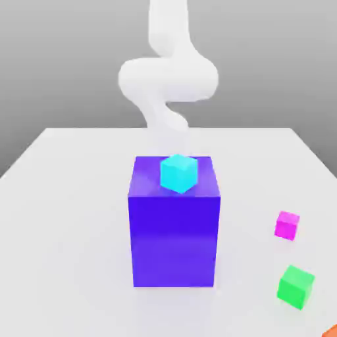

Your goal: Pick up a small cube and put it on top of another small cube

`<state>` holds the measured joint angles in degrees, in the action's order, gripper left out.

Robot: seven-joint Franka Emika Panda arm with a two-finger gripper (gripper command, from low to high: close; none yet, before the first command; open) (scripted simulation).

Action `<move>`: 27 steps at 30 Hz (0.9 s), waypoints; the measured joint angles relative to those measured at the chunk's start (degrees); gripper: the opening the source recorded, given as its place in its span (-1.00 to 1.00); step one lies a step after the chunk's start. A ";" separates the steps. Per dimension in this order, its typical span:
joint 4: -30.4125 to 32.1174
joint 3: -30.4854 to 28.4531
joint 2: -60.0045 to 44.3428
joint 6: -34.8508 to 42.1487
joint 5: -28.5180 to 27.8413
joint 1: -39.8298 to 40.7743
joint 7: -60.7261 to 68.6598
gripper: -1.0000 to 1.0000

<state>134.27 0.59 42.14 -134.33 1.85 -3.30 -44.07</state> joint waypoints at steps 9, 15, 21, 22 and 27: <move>8.98 4.35 -13.39 -9.10 5.94 -11.61 5.83 0.00; 14.85 8.91 -22.07 -15.06 8.47 -18.56 8.63 0.00; 20.78 14.51 -30.75 -21.25 8.64 -24.44 9.71 0.00; 21.78 15.53 -32.21 -22.31 8.25 -25.24 9.59 0.00; 26.85 20.18 -39.64 -27.72 2.52 -29.43 6.35 0.00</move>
<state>161.11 20.77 2.50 -162.05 4.37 -32.73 -37.71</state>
